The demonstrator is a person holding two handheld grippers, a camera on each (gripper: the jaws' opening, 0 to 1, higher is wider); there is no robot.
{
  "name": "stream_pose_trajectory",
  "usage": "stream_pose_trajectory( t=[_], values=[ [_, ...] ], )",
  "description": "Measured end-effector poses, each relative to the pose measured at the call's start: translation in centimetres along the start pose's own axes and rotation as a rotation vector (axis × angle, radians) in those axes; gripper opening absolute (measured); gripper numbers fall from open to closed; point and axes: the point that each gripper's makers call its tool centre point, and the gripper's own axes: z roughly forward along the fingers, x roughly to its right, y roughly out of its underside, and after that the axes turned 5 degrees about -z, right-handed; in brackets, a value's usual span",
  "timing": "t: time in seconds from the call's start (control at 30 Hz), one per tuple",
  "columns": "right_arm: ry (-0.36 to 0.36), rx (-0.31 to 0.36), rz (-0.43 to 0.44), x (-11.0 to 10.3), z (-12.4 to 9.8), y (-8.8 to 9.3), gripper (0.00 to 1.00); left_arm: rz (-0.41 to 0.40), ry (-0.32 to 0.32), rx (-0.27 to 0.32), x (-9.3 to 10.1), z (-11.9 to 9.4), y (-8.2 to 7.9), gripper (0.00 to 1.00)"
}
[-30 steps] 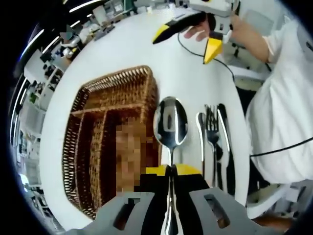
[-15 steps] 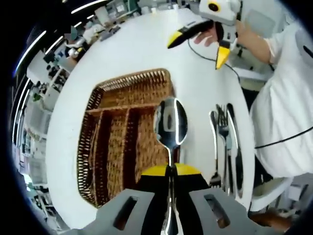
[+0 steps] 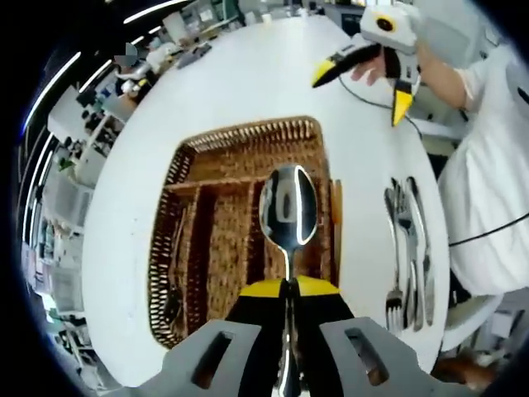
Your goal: Arrange the knives, forks, and spoons in their matching storage slots by inserting each utensil handle-first until every utensil is classified and aligned in the correct compartment
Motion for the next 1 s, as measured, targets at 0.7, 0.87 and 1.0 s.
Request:
stream_pose_trajectory(
  t=[0.7,0.87,1.0],
  values=[
    [0.007,-0.036,0.024,1.3,1.2,1.0,0.76,-0.008,-0.036,0.000,-9.3,1.1,-0.9,0.02],
    [0.012,-0.024,0.022,1.6,1.6,0.6,0.77,-0.010,-0.044,-0.004,-11.5,1.5,-1.0,0.02],
    [0.020,-0.028,0.019,2.0,1.6,0.4,0.77,-0.002,-0.054,-0.009,-13.5,2.2,-1.2,0.02]
  ],
)
